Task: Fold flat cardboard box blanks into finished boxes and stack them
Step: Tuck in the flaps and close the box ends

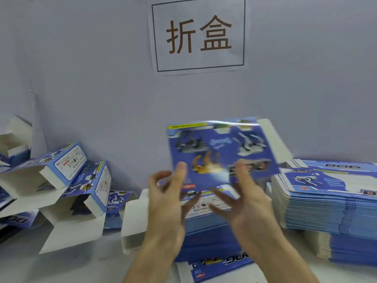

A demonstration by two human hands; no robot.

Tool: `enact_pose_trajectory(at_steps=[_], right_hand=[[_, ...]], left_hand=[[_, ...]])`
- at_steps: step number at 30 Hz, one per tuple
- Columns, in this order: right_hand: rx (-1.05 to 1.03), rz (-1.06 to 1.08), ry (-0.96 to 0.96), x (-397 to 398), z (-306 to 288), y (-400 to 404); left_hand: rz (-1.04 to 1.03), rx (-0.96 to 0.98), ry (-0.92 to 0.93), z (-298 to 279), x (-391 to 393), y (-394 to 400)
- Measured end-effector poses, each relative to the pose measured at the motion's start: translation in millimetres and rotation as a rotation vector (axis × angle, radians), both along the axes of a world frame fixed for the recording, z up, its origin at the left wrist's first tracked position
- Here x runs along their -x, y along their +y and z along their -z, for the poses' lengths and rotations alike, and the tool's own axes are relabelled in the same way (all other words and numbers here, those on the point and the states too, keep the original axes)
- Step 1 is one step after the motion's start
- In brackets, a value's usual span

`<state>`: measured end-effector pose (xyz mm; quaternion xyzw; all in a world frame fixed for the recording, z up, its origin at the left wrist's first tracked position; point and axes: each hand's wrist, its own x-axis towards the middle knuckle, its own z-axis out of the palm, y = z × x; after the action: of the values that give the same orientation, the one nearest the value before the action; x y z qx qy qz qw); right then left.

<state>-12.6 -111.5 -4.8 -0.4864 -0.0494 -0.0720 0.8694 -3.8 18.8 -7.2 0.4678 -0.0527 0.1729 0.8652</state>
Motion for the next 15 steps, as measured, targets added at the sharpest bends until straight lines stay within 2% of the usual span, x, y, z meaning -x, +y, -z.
enact_pose_trajectory(at_steps=[1,3,5,7,8,11,15], right_hand=[[-0.125,0.079,-0.064,-3,0,-6],[-0.197,0.212,-0.177,-4,-2,-23],[-0.064,0.307,-0.236,-6,-1,-39],[0.163,0.275,-0.298,-6,-1,-51],[0.271,0.229,-0.338,-5,0,-55],[0.532,0.037,-0.473,-3,5,-53],[0.585,-0.073,-0.481,2,6,-41]], left_hand=[[0.099,-0.114,-0.009,2,2,-2],[0.167,-0.447,-0.039,3,7,-2],[0.003,-0.65,-0.098,-1,11,5],[-0.16,-0.598,-0.166,-9,10,15],[-0.169,-0.573,-0.182,-13,10,19],[-0.027,-0.605,-0.214,-15,12,22],[0.089,-0.585,-0.334,-6,10,21]])
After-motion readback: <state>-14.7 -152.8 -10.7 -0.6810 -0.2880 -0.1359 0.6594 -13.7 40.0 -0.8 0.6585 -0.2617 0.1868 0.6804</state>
